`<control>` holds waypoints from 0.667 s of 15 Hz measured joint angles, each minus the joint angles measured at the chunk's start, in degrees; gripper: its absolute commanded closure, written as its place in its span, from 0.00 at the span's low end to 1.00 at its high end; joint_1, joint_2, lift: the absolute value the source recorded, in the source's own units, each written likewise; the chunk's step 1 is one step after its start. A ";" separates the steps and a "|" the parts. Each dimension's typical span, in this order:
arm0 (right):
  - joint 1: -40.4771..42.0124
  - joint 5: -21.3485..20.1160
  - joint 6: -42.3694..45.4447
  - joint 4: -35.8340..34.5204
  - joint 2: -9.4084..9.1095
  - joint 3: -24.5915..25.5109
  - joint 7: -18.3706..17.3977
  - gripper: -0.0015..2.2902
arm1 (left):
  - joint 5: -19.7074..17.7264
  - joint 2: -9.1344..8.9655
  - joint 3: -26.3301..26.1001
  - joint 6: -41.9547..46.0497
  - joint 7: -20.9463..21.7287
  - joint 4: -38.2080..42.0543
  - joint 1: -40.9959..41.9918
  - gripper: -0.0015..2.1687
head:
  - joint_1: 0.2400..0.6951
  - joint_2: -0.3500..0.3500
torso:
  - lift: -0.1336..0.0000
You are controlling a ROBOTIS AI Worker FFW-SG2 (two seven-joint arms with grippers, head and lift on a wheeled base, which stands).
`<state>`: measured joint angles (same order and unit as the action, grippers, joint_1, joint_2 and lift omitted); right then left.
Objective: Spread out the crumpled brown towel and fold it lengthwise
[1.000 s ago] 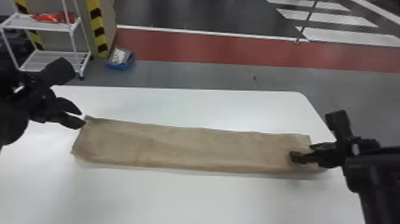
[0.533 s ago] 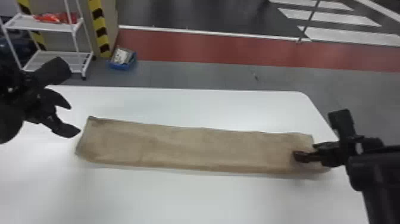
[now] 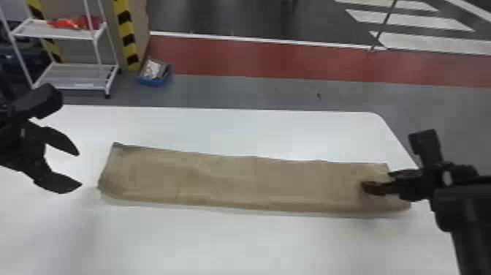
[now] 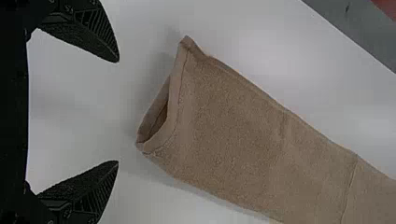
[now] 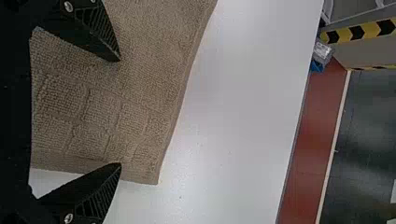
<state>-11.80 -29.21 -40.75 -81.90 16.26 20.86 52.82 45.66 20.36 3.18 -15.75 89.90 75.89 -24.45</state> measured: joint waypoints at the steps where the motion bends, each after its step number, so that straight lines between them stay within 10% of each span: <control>1: -0.13 0.08 -0.05 0.00 0.00 0.02 0.00 0.04 | -1.43 0.20 0.32 1.03 0.01 -0.02 0.43 0.07 | 1.00 0.28 | 0.07; 10: -0.24 0.25 -0.43 -0.10 -0.07 -0.06 0.18 0.04 | -2.37 0.18 -1.37 3.05 0.01 -4.72 1.02 0.09 | 1.00 0.27 | 0.07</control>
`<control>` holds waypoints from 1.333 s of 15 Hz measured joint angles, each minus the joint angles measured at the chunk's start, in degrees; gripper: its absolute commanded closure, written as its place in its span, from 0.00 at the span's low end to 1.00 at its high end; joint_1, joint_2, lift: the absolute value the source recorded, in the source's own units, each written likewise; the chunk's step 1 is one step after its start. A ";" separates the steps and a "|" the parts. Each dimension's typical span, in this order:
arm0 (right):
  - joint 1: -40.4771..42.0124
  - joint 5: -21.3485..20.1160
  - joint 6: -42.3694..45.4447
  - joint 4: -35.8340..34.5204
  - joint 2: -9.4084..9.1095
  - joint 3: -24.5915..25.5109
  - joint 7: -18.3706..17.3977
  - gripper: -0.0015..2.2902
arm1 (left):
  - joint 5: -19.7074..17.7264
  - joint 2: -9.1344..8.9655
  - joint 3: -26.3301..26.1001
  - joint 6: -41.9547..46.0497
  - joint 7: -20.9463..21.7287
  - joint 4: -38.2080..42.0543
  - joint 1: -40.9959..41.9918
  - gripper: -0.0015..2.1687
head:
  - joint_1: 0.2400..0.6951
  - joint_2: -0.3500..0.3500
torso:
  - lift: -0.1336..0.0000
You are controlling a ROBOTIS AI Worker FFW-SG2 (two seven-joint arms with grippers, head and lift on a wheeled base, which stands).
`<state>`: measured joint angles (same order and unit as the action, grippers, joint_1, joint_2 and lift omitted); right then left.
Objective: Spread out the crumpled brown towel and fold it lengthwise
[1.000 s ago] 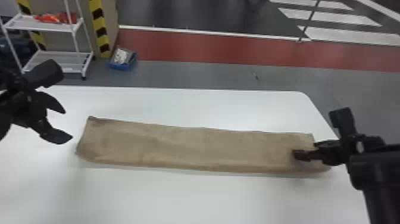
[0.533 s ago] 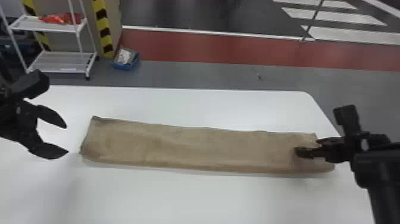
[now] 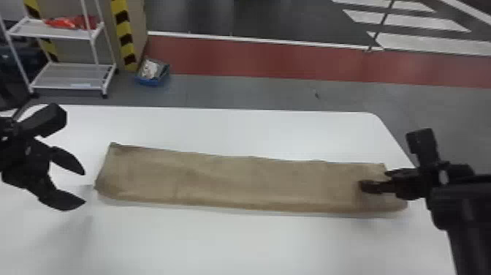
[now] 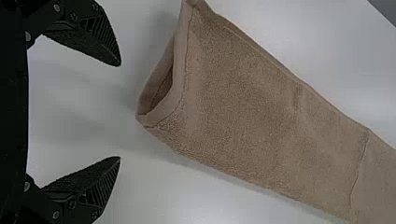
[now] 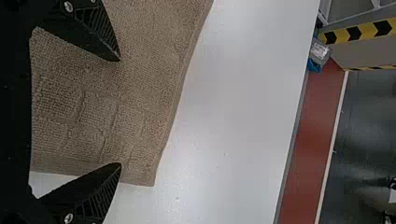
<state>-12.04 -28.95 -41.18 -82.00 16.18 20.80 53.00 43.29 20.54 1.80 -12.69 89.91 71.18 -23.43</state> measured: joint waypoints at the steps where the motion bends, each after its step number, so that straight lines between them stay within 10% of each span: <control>1: 0.00 0.01 -0.11 0.00 0.00 -0.02 0.00 0.04 | -0.04 0.02 -0.08 0.68 0.00 -0.34 -0.01 0.10 | 1.00 0.27 | 0.07; 7: -0.19 -0.41 -0.39 0.00 0.15 0.06 -0.06 0.04 | -6.19 2.34 -1.10 1.80 0.00 -0.07 1.96 0.10 | 1.00 0.26 | 0.07; 15: -0.44 -0.92 -1.80 0.09 0.69 0.46 -0.09 0.04 | -27.95 9.41 -4.27 1.24 0.00 4.86 7.51 0.10 | 1.00 0.19 | 0.07; 20: -0.55 -0.63 -1.84 0.17 0.36 0.27 -0.10 0.04 | -23.88 6.34 0.92 4.38 0.00 4.39 7.53 0.10 | 1.00 0.22 | 0.07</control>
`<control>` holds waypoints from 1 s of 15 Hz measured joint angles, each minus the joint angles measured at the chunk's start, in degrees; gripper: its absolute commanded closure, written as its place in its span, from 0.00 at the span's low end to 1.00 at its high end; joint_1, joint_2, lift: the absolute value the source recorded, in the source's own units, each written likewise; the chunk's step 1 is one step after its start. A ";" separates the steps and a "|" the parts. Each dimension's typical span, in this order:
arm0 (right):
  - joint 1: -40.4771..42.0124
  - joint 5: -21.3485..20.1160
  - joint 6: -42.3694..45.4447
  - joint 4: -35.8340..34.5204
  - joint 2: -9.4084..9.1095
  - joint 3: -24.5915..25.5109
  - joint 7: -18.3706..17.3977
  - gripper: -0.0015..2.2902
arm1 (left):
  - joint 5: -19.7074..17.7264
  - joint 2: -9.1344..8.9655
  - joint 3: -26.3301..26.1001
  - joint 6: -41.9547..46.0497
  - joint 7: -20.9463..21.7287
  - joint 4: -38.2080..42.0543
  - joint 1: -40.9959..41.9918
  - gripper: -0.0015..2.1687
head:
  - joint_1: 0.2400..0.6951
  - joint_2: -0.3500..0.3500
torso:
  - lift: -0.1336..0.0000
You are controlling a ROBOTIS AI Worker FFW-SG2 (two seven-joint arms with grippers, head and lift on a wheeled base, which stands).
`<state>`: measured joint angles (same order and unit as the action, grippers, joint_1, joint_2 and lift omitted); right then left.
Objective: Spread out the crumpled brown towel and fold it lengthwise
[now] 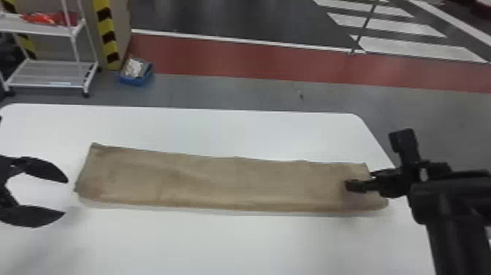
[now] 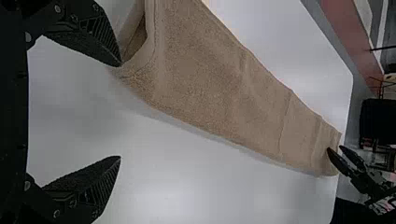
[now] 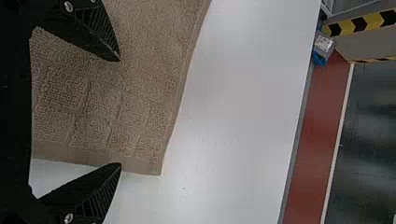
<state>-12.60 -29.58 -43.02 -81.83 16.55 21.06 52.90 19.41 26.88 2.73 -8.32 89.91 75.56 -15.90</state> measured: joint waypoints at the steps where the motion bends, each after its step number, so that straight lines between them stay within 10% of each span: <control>1: 0.05 0.05 0.00 0.00 -0.01 0.13 0.00 0.04 | 0.34 -0.70 0.80 1.39 0.00 -0.44 -0.13 0.10 | 1.00 0.22 | 0.07; 15: 0.36 0.76 0.35 0.28 0.23 0.66 0.36 0.04 | 1.08 -4.40 4.69 10.10 -1.11 -4.67 -0.29 0.10 | 1.00 0.19 | 0.07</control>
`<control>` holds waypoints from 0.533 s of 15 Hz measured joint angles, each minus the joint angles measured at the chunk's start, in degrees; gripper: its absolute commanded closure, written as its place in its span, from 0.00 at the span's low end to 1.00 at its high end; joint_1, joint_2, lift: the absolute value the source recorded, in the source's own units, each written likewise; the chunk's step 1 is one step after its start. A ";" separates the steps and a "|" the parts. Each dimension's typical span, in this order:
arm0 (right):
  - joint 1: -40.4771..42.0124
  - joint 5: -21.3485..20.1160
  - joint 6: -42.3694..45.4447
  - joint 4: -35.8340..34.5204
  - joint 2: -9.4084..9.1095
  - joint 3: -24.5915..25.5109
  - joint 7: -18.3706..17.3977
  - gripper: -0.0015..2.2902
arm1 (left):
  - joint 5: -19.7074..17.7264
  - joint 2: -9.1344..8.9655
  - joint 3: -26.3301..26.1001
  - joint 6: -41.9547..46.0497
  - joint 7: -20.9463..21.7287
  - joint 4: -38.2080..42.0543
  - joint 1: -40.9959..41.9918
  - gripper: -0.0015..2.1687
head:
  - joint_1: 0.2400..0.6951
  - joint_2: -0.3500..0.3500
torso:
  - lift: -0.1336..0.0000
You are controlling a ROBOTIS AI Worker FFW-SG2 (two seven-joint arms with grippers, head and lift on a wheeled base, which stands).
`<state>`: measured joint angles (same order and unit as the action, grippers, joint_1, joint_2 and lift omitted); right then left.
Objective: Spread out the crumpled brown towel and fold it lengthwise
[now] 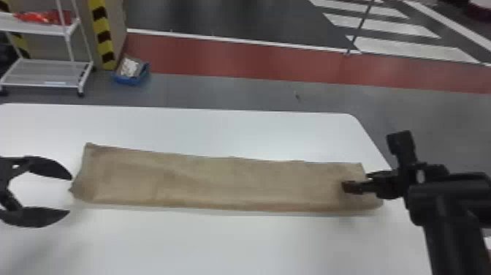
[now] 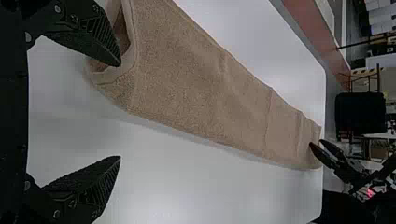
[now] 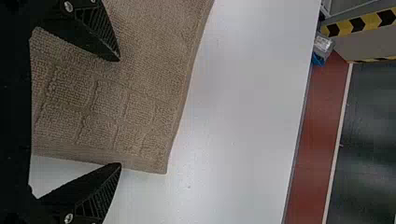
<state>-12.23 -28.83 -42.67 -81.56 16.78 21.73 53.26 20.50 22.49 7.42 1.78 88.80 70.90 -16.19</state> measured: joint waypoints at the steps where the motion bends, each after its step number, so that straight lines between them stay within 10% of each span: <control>1: -0.05 0.00 0.07 0.09 0.01 -0.01 0.00 0.04 | 0.22 -0.13 0.14 0.02 -0.91 -0.38 0.00 0.10 | 1.00 0.20 | 0.07; 6: -0.08 0.02 0.17 0.17 0.08 -0.02 0.00 0.04 | 1.77 -1.50 -0.01 1.27 -5.51 -2.12 0.01 0.10 | 1.00 0.20 | 0.07; 8: -0.09 0.00 0.17 0.17 0.09 -0.01 0.00 0.04 | 1.77 -1.85 -0.08 1.39 -4.50 -2.25 -0.08 0.25 | 1.00 0.19 | 0.07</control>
<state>-12.32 -28.82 -42.50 -81.38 16.87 21.72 53.26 22.26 20.64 7.34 3.17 84.30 68.65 -16.27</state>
